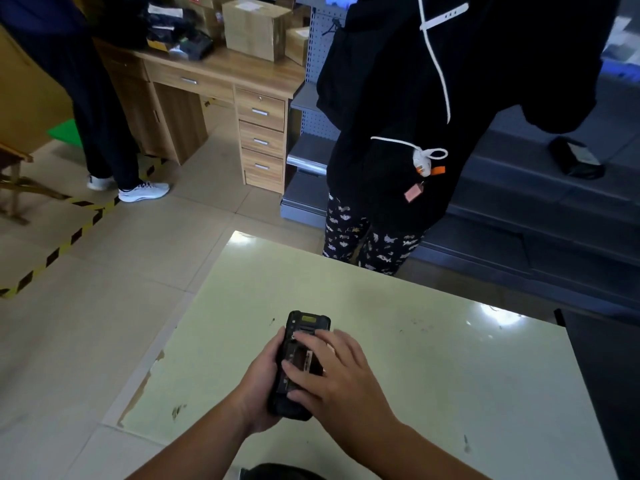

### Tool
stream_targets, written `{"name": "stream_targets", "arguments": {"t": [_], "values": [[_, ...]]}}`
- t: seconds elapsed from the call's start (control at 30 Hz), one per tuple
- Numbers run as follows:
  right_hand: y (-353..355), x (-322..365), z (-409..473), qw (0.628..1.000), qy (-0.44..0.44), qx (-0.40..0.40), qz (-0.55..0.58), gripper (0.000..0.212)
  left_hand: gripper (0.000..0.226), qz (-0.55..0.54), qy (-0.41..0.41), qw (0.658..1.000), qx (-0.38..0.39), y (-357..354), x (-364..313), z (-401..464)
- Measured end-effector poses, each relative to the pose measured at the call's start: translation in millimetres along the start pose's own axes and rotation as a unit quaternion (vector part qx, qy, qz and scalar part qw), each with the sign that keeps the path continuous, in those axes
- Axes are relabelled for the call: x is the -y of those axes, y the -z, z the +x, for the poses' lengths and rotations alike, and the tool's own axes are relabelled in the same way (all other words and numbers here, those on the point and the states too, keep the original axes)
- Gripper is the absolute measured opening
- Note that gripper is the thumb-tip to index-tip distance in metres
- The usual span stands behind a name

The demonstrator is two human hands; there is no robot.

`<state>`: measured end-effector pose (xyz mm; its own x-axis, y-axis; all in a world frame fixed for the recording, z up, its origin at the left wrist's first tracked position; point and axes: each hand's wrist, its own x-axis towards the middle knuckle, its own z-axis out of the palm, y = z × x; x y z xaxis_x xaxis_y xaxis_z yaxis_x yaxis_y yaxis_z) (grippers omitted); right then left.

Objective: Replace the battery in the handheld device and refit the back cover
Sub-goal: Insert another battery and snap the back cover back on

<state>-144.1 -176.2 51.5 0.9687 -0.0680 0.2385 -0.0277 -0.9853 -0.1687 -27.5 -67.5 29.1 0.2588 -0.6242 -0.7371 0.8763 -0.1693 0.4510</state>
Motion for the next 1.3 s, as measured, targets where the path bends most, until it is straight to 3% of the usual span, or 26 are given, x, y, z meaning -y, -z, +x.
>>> {"name": "stream_targets", "arguments": {"t": [0.3,0.47,0.53,0.6,0.67,0.77,0.87,1.0,1.3], "values": [[-1.9,-2.8,4.4,0.996,-0.053,0.025,0.074,0.034,0.071,0.009,-0.011,1.000,-0.008,9.9,-5.9,5.7],[-20.9,-7.4,5.8,0.989,-0.092,0.014,0.113,0.033,0.039,-0.010,-0.076,0.997,-0.031,8.7,5.1,11.7],[-26.0,-11.5,4.4,0.976,-0.154,-0.024,0.152,0.035,0.041,-0.022,-0.105,0.994,-0.038,7.0,10.4,10.4],[-33.8,-26.9,-2.5,0.938,-0.292,-0.053,0.182,0.036,0.040,-0.026,-0.128,0.991,-0.039,7.7,15.2,9.7],[-49.8,-48.8,-16.8,0.885,-0.426,0.038,0.183,0.054,0.045,-0.007,-0.128,0.991,-0.049,8.9,15.2,10.1],[-84.0,-62.9,-34.5,0.834,-0.485,0.229,0.133,0.079,0.079,0.025,-0.088,0.994,-0.059,14.0,12.7,15.5],[-109.7,-54.5,-40.0,0.830,-0.475,0.284,0.065,0.074,0.055,-0.009,-0.150,0.987,-0.063,17.1,14.3,14.1],[-122.1,-54.2,-42.5,0.821,-0.520,0.236,0.028,0.049,0.054,-0.008,-0.177,0.983,-0.056,26.3,17.0,18.0],[-111.8,-53.1,-42.7,0.814,-0.551,0.167,0.072,0.042,0.055,0.028,-0.164,0.983,-0.080,32.0,18.7,33.2]]}}
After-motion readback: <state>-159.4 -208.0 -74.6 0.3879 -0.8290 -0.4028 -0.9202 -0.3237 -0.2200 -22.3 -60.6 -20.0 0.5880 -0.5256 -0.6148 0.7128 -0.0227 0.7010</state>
